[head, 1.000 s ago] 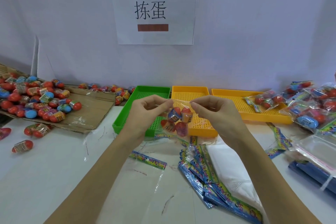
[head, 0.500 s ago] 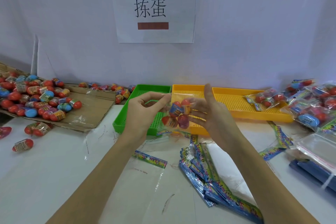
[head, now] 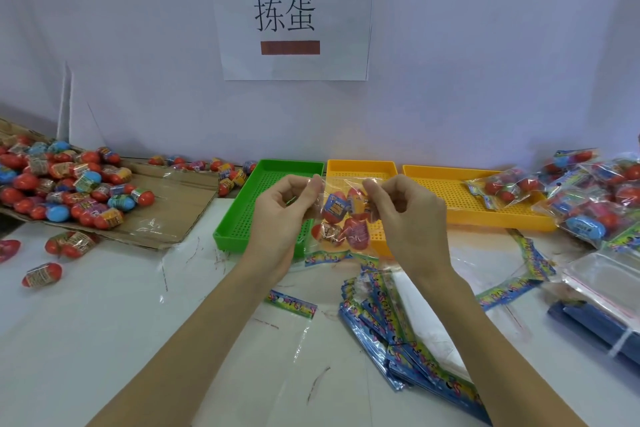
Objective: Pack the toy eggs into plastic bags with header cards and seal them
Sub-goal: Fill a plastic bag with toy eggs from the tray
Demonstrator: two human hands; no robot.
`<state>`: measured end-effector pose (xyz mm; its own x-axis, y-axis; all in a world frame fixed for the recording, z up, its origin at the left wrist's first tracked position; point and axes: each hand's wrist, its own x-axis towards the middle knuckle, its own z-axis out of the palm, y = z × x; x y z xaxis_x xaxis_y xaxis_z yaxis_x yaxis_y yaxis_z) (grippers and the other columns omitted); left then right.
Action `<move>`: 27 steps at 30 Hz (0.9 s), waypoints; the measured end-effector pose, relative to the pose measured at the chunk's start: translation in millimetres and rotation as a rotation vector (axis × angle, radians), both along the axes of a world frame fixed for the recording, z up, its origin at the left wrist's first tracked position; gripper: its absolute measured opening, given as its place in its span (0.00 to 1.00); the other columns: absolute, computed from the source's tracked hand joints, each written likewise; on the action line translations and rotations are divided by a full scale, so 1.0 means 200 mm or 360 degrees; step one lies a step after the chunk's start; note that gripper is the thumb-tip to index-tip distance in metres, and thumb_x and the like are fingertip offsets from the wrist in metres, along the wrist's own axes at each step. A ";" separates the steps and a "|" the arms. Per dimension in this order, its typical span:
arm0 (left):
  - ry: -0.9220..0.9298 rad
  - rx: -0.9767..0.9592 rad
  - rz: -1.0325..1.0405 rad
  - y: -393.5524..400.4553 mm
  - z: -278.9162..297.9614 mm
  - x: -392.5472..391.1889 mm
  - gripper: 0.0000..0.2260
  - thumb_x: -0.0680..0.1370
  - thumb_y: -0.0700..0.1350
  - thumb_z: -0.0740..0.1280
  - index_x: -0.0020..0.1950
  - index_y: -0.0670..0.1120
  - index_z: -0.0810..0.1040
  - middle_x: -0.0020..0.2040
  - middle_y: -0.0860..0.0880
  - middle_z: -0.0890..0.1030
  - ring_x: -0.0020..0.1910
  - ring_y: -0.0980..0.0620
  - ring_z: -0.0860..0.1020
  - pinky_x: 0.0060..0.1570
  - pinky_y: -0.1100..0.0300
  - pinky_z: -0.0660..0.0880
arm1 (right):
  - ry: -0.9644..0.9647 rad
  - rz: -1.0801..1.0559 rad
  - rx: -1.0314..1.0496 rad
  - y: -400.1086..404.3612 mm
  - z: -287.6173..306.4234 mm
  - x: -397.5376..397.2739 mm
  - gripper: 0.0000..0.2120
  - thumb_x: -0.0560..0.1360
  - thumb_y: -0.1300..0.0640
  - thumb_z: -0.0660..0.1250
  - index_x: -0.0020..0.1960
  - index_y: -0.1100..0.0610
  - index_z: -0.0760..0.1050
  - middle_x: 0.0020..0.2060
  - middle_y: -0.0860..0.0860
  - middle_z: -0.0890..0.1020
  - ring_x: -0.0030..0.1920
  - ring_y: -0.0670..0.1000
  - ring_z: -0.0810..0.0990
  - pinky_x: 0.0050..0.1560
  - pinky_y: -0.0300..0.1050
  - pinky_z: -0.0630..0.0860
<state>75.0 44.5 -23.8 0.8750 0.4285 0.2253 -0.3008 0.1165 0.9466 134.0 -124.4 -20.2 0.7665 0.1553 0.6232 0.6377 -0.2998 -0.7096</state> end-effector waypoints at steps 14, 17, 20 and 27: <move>-0.0058 -0.0391 0.0261 -0.01 -0.01 0.02 0.04 0.84 0.42 0.66 0.52 0.42 0.78 0.41 0.50 0.82 0.38 0.58 0.80 0.42 0.66 0.78 | 0.0645 0.0313 0.0479 0.06 -0.02 -0.03 0.04 0.80 0.59 0.72 0.54 0.56 0.83 0.42 0.49 0.88 0.45 0.48 0.87 0.45 0.41 0.84; -0.0074 -0.0226 0.0240 -0.03 -0.02 0.02 0.02 0.84 0.38 0.66 0.51 0.42 0.77 0.41 0.53 0.85 0.41 0.58 0.83 0.44 0.66 0.79 | 0.0456 0.0149 0.0359 0.06 -0.03 -0.03 0.05 0.81 0.56 0.70 0.51 0.56 0.84 0.42 0.49 0.86 0.44 0.48 0.86 0.49 0.49 0.85; -0.0052 -0.0167 0.0380 -0.06 -0.03 0.03 0.03 0.83 0.37 0.67 0.51 0.42 0.76 0.41 0.51 0.84 0.41 0.58 0.82 0.46 0.64 0.79 | 0.0631 0.0333 0.0439 0.07 0.00 -0.05 0.17 0.84 0.45 0.61 0.53 0.55 0.83 0.44 0.51 0.87 0.47 0.51 0.87 0.51 0.53 0.84; 0.0066 -0.0171 0.0387 -0.03 -0.01 0.02 0.03 0.83 0.37 0.67 0.53 0.43 0.75 0.49 0.46 0.81 0.45 0.54 0.82 0.45 0.63 0.80 | 0.0461 0.0291 0.0289 0.10 -0.05 -0.07 0.07 0.79 0.54 0.72 0.56 0.55 0.84 0.46 0.46 0.87 0.48 0.45 0.86 0.50 0.49 0.85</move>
<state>78.7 38.6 -26.2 0.7510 0.6467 0.1330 -0.2932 0.1462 0.9448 119.1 -104.1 -30.4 0.8847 0.2125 0.4150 0.4344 -0.0526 -0.8992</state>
